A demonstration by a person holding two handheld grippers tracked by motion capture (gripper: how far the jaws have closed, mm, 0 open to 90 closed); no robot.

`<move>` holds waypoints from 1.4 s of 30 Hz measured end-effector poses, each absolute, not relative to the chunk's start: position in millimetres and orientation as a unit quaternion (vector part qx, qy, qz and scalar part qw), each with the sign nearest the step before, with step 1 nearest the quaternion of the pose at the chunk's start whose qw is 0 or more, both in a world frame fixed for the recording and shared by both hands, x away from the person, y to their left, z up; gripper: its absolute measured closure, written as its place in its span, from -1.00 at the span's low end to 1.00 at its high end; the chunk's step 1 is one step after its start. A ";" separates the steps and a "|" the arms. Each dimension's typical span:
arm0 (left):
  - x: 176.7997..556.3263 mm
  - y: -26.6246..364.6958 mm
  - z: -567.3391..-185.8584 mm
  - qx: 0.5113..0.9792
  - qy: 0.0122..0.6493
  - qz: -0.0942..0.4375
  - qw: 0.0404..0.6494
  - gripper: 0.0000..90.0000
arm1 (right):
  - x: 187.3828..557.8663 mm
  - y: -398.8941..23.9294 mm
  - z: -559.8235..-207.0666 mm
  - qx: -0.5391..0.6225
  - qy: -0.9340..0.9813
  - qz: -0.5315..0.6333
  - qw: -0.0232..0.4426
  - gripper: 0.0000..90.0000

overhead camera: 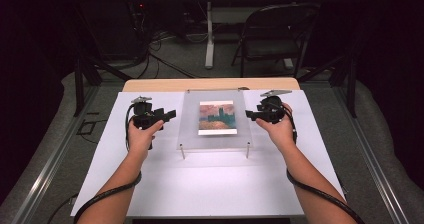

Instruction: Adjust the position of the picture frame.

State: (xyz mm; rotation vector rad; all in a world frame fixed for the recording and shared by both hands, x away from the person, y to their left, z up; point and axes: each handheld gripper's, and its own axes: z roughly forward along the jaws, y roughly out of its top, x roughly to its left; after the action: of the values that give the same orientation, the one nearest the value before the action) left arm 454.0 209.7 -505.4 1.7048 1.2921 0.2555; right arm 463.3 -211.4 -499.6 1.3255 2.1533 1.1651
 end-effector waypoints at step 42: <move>499.3 154.0 -534.4 0.722 0.552 0.060 0.413 -0.20 | 501.9 -180.7 -527.1 0.534 0.737 0.402 0.101 -0.22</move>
State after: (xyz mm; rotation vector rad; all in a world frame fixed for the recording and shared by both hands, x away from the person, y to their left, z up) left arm 499.3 154.0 -534.4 1.8148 1.3872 0.1497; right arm 501.9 -180.7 -527.1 1.5769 2.1785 1.1868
